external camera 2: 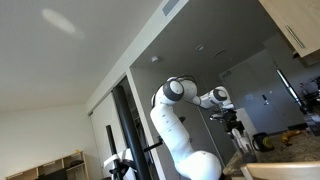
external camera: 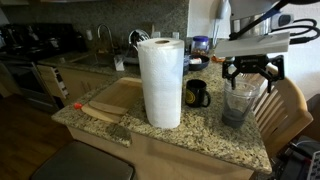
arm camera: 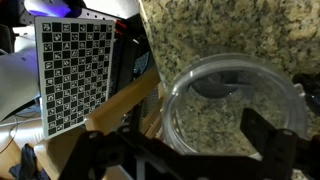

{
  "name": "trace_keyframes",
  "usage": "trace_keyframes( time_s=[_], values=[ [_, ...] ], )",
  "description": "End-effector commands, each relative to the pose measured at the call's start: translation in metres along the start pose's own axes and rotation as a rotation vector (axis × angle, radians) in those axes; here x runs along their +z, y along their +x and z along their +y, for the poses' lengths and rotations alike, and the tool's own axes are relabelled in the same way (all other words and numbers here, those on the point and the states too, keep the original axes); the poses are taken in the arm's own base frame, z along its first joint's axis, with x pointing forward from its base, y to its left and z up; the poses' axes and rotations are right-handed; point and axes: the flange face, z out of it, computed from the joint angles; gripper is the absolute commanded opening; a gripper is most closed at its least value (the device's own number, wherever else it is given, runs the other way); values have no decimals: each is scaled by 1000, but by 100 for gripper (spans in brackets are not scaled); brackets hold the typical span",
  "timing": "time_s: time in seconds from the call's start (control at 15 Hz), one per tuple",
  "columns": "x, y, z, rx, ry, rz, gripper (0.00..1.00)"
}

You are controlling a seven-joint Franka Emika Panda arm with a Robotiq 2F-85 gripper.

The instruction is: Put the white bottle in the bowl then put the jar in the bowl

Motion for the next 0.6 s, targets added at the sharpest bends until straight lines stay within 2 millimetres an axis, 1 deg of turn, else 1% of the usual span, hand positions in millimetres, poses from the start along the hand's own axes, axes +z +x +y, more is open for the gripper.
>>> trace_keyframes(
  time_s=[0.0,0.53],
  values=[
    [1,0,-1,-1,-4,-1,100],
    [1,4,5,22,-53,-13,100]
  ],
)
